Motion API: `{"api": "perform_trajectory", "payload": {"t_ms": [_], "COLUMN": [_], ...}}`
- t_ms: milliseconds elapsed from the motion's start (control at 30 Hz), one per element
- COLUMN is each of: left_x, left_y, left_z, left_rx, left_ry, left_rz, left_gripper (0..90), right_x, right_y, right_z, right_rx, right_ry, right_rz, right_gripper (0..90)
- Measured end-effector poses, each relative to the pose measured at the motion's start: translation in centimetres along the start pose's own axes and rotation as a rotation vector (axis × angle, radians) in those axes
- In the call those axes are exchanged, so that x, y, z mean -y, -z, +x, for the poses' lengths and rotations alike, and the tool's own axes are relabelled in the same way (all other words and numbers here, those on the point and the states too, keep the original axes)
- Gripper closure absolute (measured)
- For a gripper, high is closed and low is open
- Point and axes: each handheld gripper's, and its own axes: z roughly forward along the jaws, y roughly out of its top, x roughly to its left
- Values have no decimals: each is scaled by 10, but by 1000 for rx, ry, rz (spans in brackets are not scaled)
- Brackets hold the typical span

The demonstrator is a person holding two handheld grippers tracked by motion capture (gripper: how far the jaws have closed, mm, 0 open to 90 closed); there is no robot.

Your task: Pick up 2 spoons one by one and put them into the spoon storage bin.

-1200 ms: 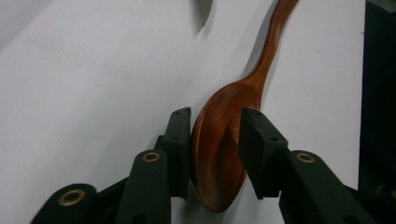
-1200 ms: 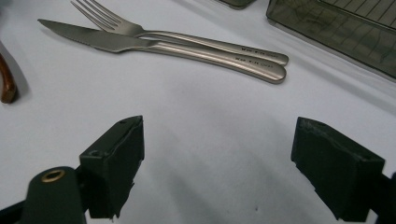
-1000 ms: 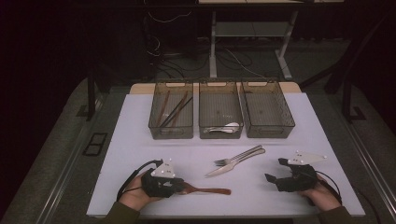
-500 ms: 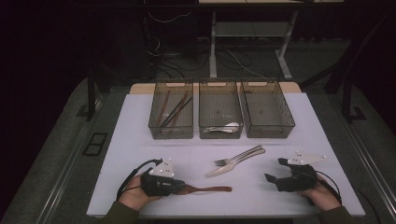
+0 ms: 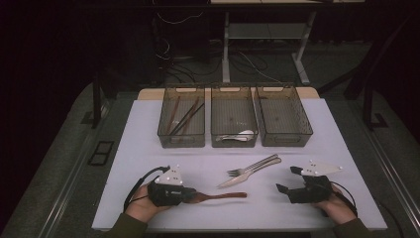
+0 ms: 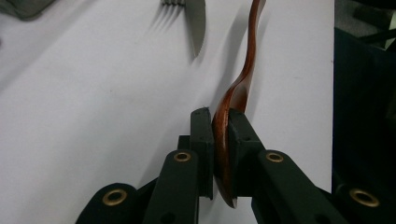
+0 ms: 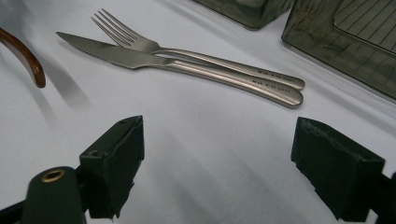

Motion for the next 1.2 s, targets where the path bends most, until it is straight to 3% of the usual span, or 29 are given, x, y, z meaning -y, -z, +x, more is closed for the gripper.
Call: {"api": "perform_trajectory", "payload": {"t_ms": [400, 667, 1000, 1200], "left_x": [-7, -13, -23, -29], "left_y": [5, 8, 6, 3], "left_z": [0, 4, 13, 21], "left_rx": [-38, -107, -181, -201], "left_ry": [43, 75, 101, 115], "left_rz": [-84, -146, -165, -175], "left_gripper": [818, 818, 819, 818], "right_x": [1, 1, 1, 1], "right_y": [0, -1, -2, -2], "right_z": [5, 3, 1, 1], "right_rx": [9, 15, 22, 22], "right_ry": [-24, -28, -34, -36], "right_rz": [-6, -4, -3, -5], "right_gripper": [167, 167, 167, 167]}}
